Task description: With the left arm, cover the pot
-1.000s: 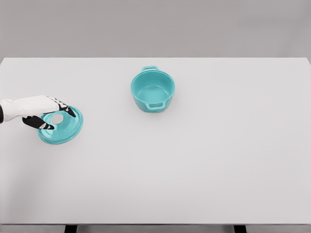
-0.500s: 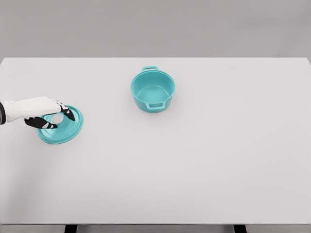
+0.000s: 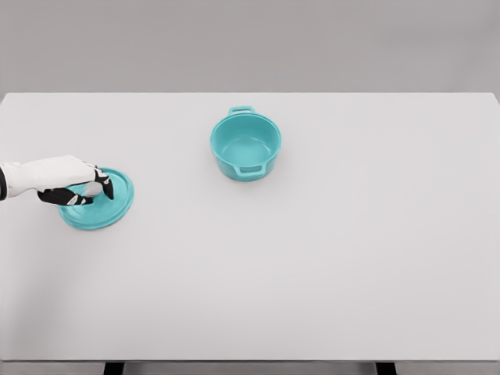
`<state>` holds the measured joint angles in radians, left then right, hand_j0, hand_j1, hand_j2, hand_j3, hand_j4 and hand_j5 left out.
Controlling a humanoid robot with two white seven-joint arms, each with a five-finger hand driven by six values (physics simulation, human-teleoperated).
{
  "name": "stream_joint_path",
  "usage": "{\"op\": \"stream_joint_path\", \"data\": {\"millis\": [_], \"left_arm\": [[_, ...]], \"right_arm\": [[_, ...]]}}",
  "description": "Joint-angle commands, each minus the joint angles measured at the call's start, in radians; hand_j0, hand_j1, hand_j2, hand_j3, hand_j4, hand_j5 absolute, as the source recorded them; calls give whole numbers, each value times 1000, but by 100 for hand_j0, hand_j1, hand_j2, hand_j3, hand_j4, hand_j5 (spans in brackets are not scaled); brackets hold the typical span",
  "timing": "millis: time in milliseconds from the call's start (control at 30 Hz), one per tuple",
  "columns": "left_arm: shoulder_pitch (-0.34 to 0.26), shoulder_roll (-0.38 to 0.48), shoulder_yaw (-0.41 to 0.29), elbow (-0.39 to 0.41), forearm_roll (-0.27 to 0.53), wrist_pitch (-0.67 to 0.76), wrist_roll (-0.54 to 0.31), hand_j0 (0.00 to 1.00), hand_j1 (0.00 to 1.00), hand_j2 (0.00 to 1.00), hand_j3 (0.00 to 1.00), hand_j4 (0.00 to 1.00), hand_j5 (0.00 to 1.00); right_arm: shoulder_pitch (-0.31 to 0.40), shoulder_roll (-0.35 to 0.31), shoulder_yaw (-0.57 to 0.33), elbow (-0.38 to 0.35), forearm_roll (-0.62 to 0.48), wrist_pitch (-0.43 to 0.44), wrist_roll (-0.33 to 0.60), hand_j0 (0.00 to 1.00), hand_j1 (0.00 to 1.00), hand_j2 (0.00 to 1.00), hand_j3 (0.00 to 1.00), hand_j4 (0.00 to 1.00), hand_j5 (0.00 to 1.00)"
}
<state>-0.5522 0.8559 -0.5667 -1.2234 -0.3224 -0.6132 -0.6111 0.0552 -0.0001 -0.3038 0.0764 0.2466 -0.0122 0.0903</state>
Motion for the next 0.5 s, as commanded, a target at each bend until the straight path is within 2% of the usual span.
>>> {"op": "stream_joint_path", "data": {"millis": [0,200,467], "left_arm": [[0,3,2,-5,8,2,0,49,49,49,49,49,49],[-6,5,2,-10,11,2,0,49,49,49,49,49,49],[-15,20,21,-73,16,2,0,49,49,49,49,49,49]], "right_arm": [[0,0,0,0,0,0,0,100,100,100,100,100,100],[0,0,0,0,0,0,0,100,100,100,100,100,100],[0,0,0,0,-1,0,0,100,100,100,100,100,100]]}}
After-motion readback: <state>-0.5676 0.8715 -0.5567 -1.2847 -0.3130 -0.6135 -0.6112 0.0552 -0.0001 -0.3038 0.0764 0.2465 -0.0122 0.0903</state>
